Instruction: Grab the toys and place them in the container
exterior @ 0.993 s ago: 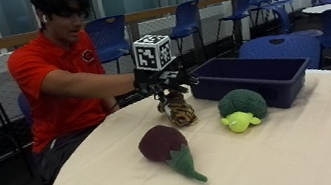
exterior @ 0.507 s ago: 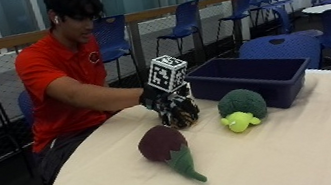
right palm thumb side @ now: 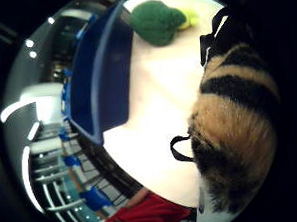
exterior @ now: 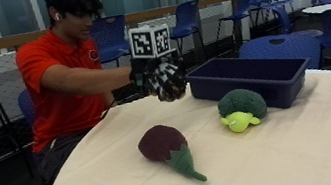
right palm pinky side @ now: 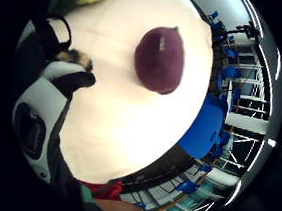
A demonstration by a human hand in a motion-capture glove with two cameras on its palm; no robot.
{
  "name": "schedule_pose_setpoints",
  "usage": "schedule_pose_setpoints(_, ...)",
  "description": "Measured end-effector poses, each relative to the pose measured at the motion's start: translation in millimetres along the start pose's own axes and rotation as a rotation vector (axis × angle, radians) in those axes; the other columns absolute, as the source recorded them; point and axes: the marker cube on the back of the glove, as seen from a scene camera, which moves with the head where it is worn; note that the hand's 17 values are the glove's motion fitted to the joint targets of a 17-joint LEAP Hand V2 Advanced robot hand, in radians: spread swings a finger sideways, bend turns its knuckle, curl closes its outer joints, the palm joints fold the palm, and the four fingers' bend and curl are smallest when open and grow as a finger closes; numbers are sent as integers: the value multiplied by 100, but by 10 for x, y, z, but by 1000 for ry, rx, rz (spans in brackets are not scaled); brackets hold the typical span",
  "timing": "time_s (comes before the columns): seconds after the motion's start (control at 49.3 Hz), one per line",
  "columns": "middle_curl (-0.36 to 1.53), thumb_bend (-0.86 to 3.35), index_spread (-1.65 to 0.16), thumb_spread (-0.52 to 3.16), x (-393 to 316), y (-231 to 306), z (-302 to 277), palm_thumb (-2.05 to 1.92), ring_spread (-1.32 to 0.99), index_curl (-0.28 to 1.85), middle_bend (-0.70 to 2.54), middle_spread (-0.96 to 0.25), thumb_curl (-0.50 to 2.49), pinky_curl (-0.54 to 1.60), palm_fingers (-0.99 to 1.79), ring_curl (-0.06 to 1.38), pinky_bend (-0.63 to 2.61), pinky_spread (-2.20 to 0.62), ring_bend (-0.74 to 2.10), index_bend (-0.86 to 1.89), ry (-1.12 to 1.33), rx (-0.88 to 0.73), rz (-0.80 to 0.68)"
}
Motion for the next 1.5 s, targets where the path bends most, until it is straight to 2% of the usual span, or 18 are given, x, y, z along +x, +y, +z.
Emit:
schedule_pose_setpoints(0.223,36,17,-40,105,-362,-78,-792,59,-45,35,35,-39,55,32,97,35,97,-43,79,18,32,101,-53)
schedule_pose_setpoints(0.568,42,12,-41,92,-1704,-671,-1327,64,-49,39,36,-44,67,32,103,37,91,-44,75,18,-168,155,-202)
schedule_pose_setpoints(0.689,44,11,-42,89,-2127,-995,-1310,65,-50,41,36,-45,70,33,104,38,89,-44,74,18,-158,138,-176)
schedule_pose_setpoints(0.77,45,9,-42,87,-2288,-1085,-1173,65,-50,43,35,-45,72,33,104,38,89,-45,73,18,-108,146,-267)
schedule_pose_setpoints(0.912,46,7,-43,87,-2387,-1193,-905,65,-49,46,31,-45,75,34,97,38,90,-45,69,18,-27,154,-332)
schedule_pose_setpoints(0.953,44,5,-43,94,-2452,-1194,-868,61,-47,43,22,-43,74,37,81,38,97,-43,67,9,-88,94,-276)
schedule_pose_setpoints(0.973,42,1,-42,99,-2477,-1188,-849,54,-44,46,15,-40,70,37,59,36,95,-38,59,17,-116,62,-256)
schedule_pose_setpoints(0.993,43,1,-42,102,-2484,-1181,-828,54,-42,49,16,-39,69,39,57,39,98,-37,60,20,-129,35,-252)
schedule_pose_setpoints(1.013,40,-9,-42,103,-2475,-1173,-805,39,-33,45,6,-33,64,42,18,35,105,-28,47,9,-129,15,-261)
schedule_pose_setpoints(1.034,41,-12,-40,103,-2450,-1168,-779,31,-29,47,9,-29,61,46,5,38,112,-25,46,9,-115,4,-274)
schedule_pose_setpoints(1.054,40,-15,-39,102,-2409,-1166,-748,23,-25,47,10,-26,58,47,-4,37,117,-21,42,9,-90,2,-287)
schedule_pose_setpoints(1.074,40,-3,-41,107,-2358,-1166,-715,33,-26,49,13,-27,59,45,19,39,114,-22,49,18,-62,5,-295)
schedule_pose_setpoints(1.095,37,-13,-40,104,-2308,-1166,-686,18,-20,41,11,-23,55,44,-6,30,120,-16,32,5,-45,10,-296)
schedule_pose_setpoints(1.115,37,-13,-39,103,-2266,-1164,-665,12,-17,40,12,-20,53,44,-15,29,121,-13,27,7,-45,13,-288)
schedule_pose_setpoints(1.176,35,-7,-38,105,-2131,-1152,-638,10,-11,37,13,-16,50,43,-8,28,125,-7,27,9,-92,8,-258)
schedule_pose_setpoints(1.216,34,-8,-37,104,-1969,-1138,-612,2,-7,35,14,-14,47,42,-15,25,126,-2,22,9,-103,0,-251)
schedule_pose_setpoints(1.5,29,-8,-34,99,-494,-1082,-309,-10,4,26,12,-5,36,40,-25,24,130,11,17,10,36,-6,-55)
